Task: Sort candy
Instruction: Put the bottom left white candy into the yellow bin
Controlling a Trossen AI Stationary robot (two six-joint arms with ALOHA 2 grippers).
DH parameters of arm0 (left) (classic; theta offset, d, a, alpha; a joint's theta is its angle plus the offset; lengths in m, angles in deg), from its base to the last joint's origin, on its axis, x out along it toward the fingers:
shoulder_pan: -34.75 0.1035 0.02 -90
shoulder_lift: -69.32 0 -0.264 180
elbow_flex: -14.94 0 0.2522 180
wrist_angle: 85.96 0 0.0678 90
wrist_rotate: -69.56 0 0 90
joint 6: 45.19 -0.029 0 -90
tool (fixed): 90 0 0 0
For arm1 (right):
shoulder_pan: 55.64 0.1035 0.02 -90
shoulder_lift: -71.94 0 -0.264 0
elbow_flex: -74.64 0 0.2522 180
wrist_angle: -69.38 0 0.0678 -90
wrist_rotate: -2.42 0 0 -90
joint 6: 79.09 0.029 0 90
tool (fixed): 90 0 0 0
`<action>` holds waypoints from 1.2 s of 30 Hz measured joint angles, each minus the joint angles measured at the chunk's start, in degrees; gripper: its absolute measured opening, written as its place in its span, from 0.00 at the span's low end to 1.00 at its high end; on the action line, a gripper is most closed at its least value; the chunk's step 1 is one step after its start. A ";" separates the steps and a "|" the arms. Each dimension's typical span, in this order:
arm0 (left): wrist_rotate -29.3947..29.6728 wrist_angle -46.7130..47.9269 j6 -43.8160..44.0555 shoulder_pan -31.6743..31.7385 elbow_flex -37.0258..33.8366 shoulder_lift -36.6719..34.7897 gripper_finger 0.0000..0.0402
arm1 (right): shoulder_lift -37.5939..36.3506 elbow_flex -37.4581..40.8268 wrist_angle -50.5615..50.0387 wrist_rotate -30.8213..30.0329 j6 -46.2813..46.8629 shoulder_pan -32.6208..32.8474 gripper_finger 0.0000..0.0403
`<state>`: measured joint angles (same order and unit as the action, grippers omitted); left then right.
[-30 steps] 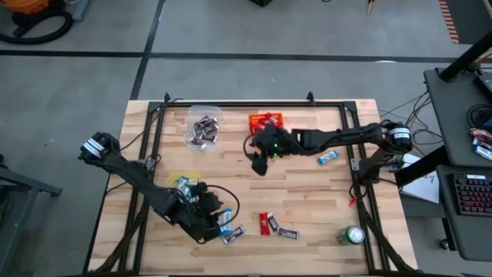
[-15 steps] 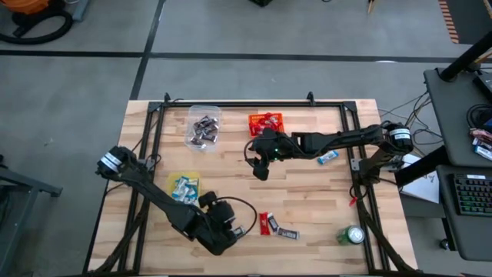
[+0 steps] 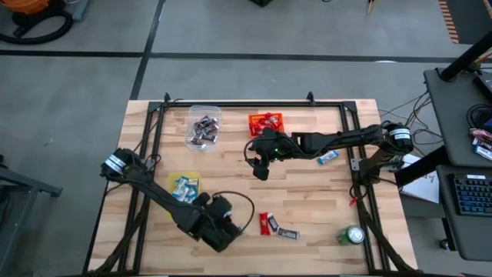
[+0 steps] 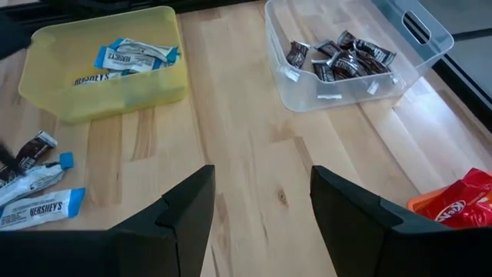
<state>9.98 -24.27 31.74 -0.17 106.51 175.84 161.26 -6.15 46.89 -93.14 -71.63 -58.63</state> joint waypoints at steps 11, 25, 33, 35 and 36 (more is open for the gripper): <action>-0.57 -2.07 8.73 2.59 -2.85 0.00 0.35 | 0.00 0.02 -1.22 0.01 1.50 0.10 0.50; -1.39 -6.70 9.43 2.40 -6.19 0.00 0.40 | 0.00 0.38 -3.04 0.04 3.47 1.38 0.50; -4.00 -10.49 8.57 2.34 -9.46 0.07 0.40 | 0.00 0.42 -3.08 0.01 4.68 1.60 0.50; -4.19 -10.83 8.51 2.34 -10.28 0.07 0.40 | 0.00 0.44 -3.08 0.02 4.68 1.77 0.50; -4.41 -11.18 8.48 2.34 -10.73 0.07 0.40 | 0.00 0.44 -3.08 0.02 4.68 1.75 0.50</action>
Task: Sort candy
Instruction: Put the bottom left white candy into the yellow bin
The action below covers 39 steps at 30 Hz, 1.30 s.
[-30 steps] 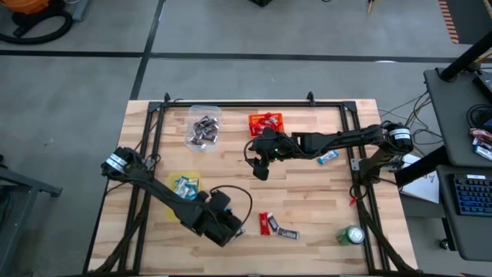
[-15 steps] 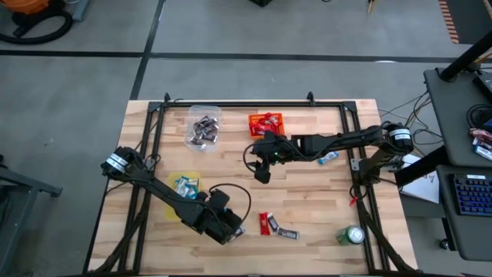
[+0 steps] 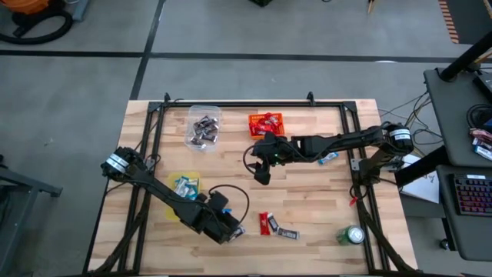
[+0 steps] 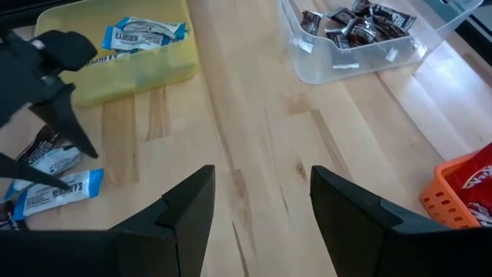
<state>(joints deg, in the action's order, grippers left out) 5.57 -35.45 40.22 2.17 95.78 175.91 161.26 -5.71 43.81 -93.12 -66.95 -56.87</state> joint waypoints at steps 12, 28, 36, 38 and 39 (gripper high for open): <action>-1.49 -4.70 -2.73 0.00 -2.70 0.00 0.40 | 0.00 0.00 0.04 0.00 0.92 0.23 0.50; -0.34 -5.94 -11.65 0.32 -3.16 -0.02 0.02 | 0.00 0.00 0.10 -0.02 0.94 0.23 0.50; 0.56 -2.64 -24.90 4.51 -3.16 -3.15 0.00 | 0.00 0.00 0.09 -0.02 0.92 0.23 0.50; 0.61 -1.68 -28.20 5.97 -3.16 -4.60 0.00 | 0.00 0.00 0.09 -0.02 0.84 0.23 0.50; 0.53 -1.66 -29.27 6.58 -3.16 -5.51 0.00 | 0.00 0.00 0.07 -0.02 0.82 0.23 0.50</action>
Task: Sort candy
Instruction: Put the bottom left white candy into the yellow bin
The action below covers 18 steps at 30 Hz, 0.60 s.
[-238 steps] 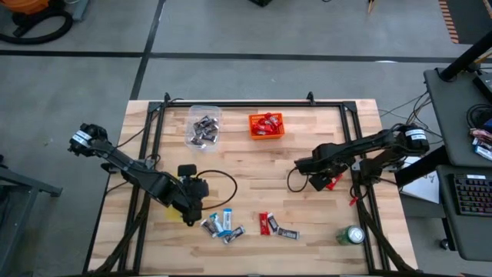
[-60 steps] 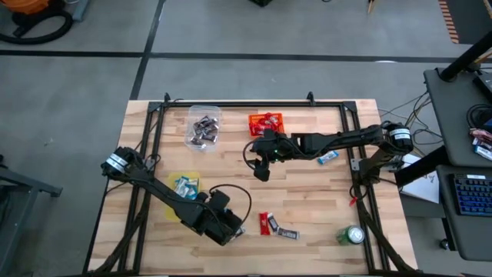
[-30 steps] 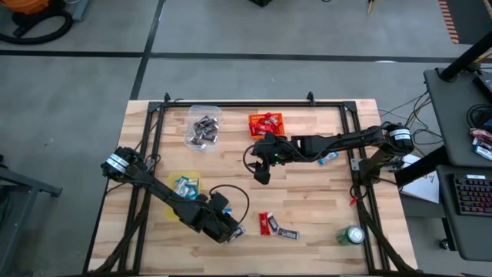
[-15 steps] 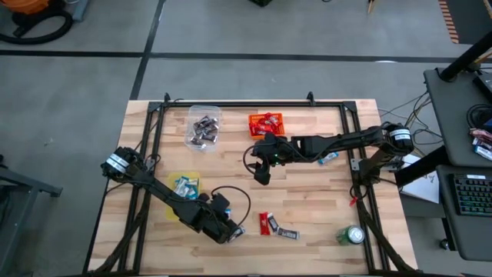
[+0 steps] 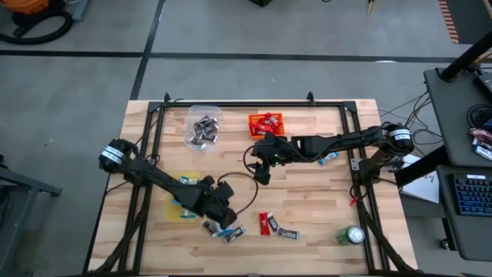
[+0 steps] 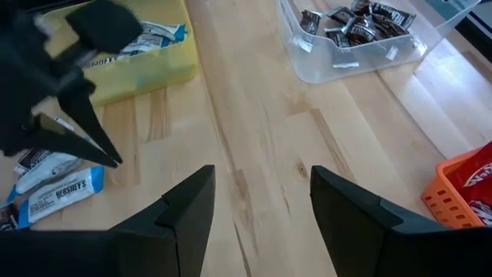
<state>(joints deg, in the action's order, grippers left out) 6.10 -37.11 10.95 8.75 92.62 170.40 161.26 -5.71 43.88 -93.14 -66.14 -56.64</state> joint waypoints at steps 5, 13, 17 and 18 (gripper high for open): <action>-5.02 0.01 6.77 0.91 0.17 -4.97 0.00 | 0.00 0.00 -0.03 0.02 0.02 0.00 0.50; -14.03 -1.82 15.55 -1.43 0.20 -3.95 0.06 | 0.00 0.00 -0.02 0.05 -0.95 0.00 0.50; -14.31 -3.58 15.43 -1.72 0.20 -1.73 0.16 | 0.00 0.00 -0.11 0.06 -0.93 0.02 0.50; -14.29 -3.53 15.43 -1.72 0.20 -1.36 0.19 | 0.00 0.00 -0.23 0.13 -0.79 0.12 0.50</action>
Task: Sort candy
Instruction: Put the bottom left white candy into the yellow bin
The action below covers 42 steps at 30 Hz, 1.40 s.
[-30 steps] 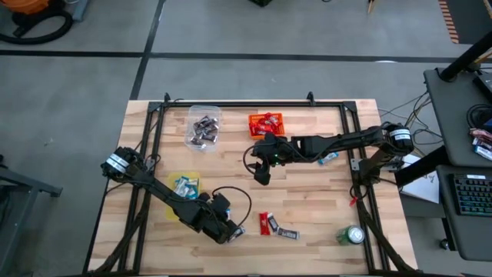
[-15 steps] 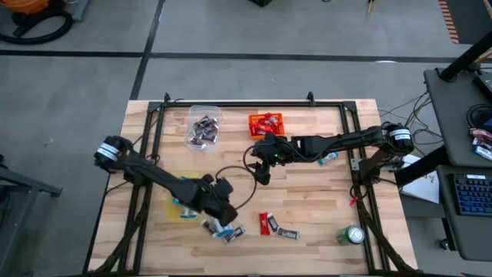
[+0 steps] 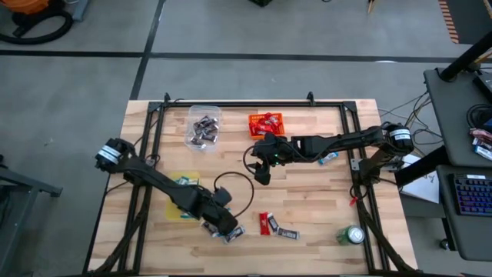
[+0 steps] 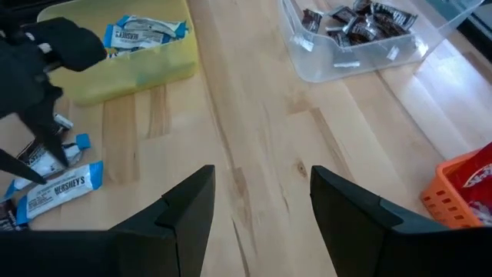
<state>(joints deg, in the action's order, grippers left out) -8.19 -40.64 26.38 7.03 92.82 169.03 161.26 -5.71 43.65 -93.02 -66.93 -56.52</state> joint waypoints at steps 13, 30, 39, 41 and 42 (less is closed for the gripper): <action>0.68 -0.04 -0.08 0.17 0.37 5.03 0.43 | 0.00 0.00 0.21 1.19 0.70 0.15 0.50; 3.48 -0.83 -7.70 0.87 0.56 7.17 0.03 | 0.00 0.00 0.23 1.17 0.87 0.15 0.50; 4.39 -0.46 -10.68 0.95 0.63 3.50 0.01 | 0.00 0.00 0.21 1.18 0.87 0.15 0.50; 4.76 -0.25 -12.12 0.91 0.63 1.99 0.00 | 0.00 0.00 0.18 1.18 0.87 0.15 0.50; 4.81 -0.06 -12.92 0.91 0.63 0.94 0.00 | 0.00 0.00 0.16 1.18 0.87 0.15 0.50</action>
<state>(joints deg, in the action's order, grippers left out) -3.38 -40.70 13.46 7.94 93.45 169.98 161.26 -5.71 43.81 -91.83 -66.06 -56.37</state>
